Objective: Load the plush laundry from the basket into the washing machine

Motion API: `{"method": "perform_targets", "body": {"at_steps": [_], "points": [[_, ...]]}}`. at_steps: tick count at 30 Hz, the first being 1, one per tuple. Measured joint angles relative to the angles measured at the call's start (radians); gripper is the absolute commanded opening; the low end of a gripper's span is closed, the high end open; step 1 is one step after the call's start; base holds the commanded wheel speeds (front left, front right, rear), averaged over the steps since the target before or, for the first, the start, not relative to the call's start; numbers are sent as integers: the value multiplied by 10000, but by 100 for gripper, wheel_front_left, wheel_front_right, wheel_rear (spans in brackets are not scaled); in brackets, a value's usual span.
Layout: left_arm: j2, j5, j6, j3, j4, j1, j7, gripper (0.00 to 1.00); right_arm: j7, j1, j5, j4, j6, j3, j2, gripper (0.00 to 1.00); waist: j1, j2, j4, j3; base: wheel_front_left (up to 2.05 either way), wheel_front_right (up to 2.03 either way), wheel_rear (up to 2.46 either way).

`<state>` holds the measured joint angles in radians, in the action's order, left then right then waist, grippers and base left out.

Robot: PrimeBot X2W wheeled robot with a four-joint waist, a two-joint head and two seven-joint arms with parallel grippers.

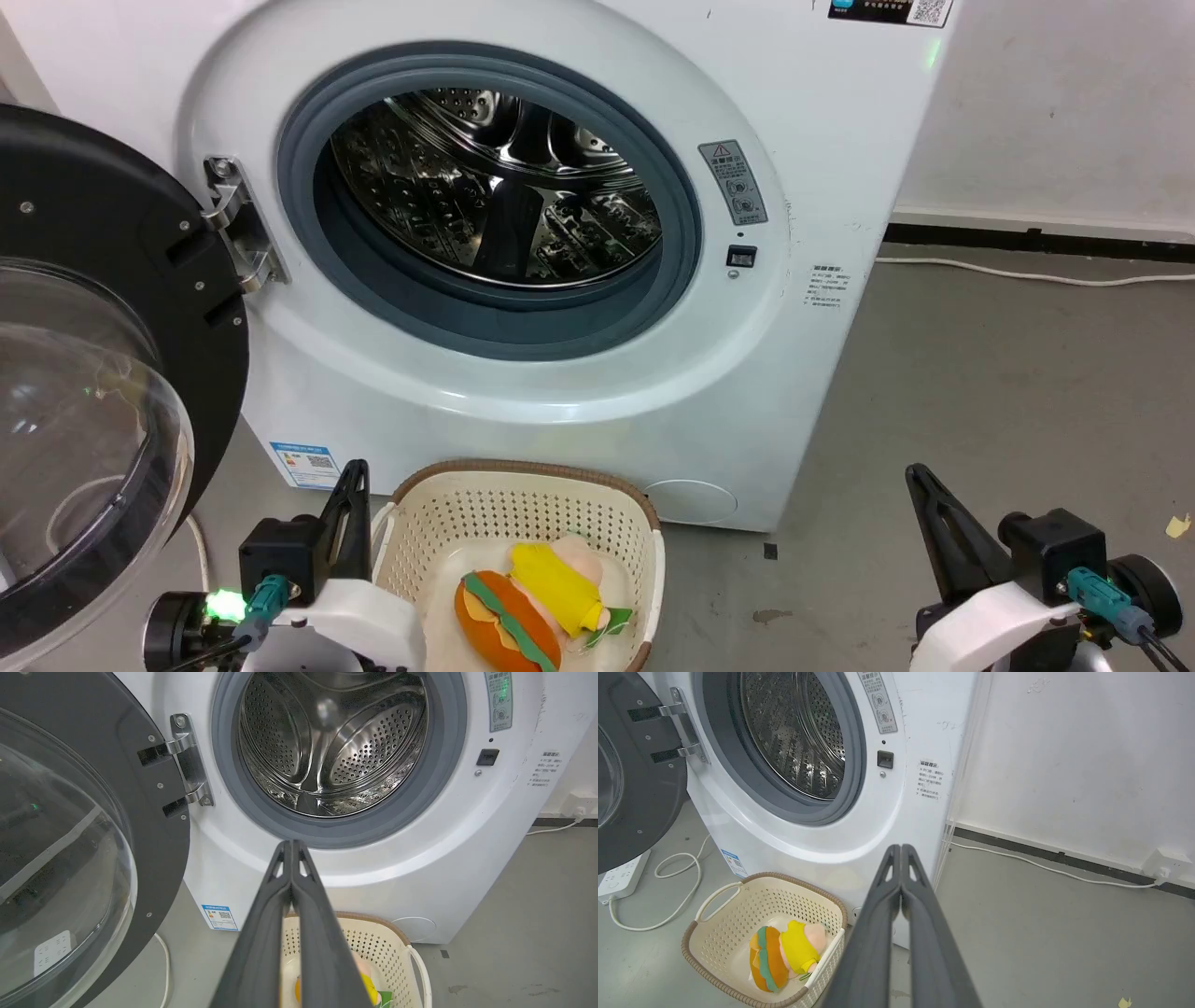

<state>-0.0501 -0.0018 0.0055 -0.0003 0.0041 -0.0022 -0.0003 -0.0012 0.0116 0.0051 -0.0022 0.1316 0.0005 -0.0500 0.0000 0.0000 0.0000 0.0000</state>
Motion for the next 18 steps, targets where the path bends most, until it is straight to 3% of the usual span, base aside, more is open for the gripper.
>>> {"method": "perform_targets", "body": {"at_steps": [18], "points": [[0, 0, 0, 2, 0, 0, 0, 0, 0, 0, 0, 0, 0, 2, 0, 0, 0, 0, 0, 0, 0, 0, 0]]}}
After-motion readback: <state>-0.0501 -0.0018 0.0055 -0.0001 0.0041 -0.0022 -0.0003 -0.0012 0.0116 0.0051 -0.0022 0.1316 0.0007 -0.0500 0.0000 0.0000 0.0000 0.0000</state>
